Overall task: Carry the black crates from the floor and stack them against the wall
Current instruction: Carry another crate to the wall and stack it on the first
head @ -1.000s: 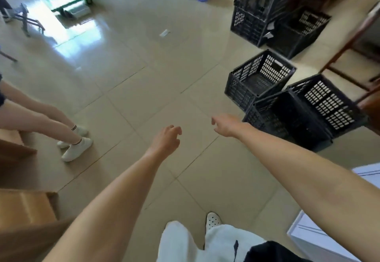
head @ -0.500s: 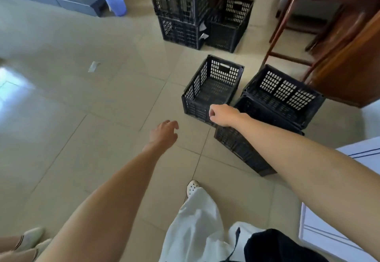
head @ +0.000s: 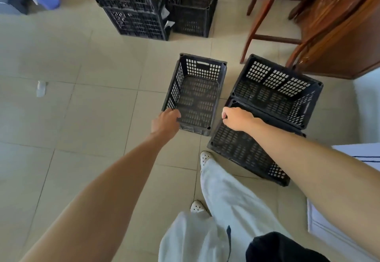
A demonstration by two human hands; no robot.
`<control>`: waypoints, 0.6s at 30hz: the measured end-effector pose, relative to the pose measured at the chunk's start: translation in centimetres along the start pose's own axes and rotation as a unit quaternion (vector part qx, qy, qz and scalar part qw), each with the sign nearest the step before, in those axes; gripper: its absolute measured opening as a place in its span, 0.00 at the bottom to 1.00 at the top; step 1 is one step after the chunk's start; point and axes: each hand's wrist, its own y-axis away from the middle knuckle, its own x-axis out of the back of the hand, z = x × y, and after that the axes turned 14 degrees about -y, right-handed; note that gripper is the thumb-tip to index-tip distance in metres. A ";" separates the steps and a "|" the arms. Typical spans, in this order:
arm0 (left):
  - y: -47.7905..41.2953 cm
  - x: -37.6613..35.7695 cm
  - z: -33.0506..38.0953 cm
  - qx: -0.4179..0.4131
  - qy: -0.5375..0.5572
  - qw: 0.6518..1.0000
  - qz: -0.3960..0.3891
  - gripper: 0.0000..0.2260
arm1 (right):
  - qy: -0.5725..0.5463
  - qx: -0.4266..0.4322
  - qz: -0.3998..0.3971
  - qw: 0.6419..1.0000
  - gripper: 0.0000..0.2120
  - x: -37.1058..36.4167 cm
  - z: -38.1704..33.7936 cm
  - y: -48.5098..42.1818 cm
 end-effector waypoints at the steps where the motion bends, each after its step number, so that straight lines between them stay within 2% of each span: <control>1: -1.8 0.1 -0.1 -0.003 0.002 1.000 -0.008 0.15 | -0.007 -0.010 -0.006 1.000 0.06 0.8 0.1 -1.4; 7: -12.9 0.9 -1.8 0.002 0.068 0.998 -0.001 0.11 | -0.095 -0.048 -0.013 0.994 0.06 4.0 -1.0 -11.1; 11: -19.7 -0.7 -3.8 -0.002 0.066 0.997 -0.039 0.12 | -0.155 -0.083 -0.004 0.984 0.06 3.8 -1.7 -17.0; 18: -30.9 -6.5 -7.2 -0.029 0.073 0.993 -0.084 0.13 | -0.155 -0.166 -0.004 0.974 0.08 0.9 1.2 -27.5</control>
